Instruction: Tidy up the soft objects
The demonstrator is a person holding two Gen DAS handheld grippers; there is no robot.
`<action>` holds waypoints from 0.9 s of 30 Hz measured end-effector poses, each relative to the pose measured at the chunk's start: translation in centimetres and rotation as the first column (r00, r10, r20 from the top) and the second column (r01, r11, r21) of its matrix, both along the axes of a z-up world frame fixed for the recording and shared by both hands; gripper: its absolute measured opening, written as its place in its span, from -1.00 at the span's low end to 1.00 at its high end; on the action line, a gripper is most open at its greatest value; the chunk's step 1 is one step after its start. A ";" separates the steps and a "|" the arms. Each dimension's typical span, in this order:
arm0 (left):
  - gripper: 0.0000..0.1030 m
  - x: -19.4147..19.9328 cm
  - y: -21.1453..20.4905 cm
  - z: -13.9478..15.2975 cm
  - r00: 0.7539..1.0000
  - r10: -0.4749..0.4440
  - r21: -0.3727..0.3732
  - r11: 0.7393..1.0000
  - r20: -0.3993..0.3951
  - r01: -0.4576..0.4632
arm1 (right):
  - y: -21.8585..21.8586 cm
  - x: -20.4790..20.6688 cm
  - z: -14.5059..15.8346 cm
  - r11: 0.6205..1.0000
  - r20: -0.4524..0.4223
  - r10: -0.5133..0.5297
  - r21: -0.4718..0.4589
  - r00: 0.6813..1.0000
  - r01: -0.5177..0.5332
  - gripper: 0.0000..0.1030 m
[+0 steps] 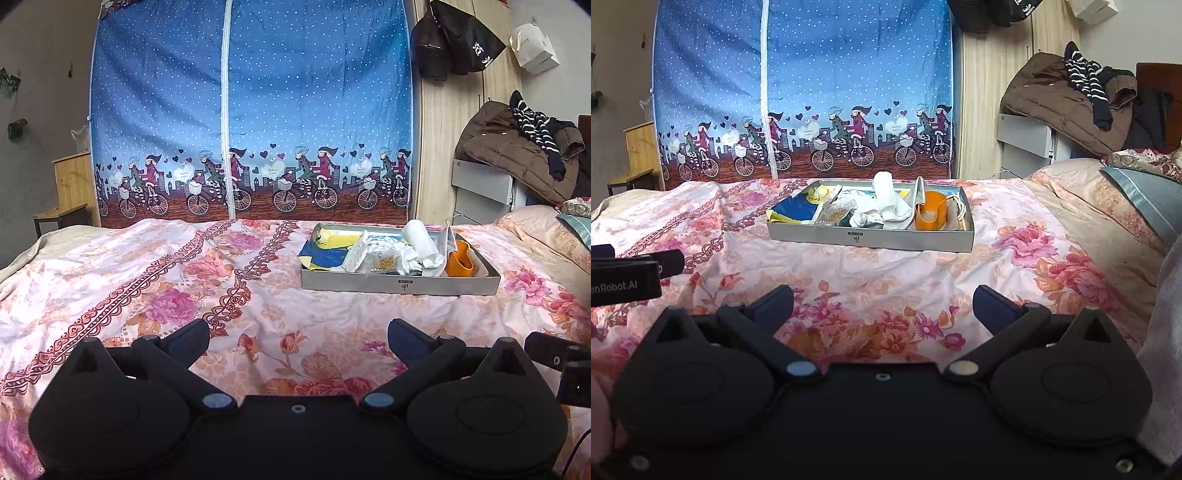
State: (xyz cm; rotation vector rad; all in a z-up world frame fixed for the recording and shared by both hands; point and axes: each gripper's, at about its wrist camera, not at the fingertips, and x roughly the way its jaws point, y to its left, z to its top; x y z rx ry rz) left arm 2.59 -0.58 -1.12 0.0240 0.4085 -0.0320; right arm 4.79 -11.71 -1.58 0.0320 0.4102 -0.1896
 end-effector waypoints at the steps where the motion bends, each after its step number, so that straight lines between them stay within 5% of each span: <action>1: 0.99 0.0 0.0 0.0 1.000 0.000 -0.001 1.000 -0.002 0.000 | 0.1 0.0 0.1 1.000 0.000 0.000 -0.001 1.000 0.000 0.99; 27: 0.99 0.4 -0.2 -0.4 1.000 -0.004 0.006 1.000 -0.018 0.004 | -0.6 0.3 -0.1 0.999 -0.011 -0.027 0.022 1.000 0.027 0.99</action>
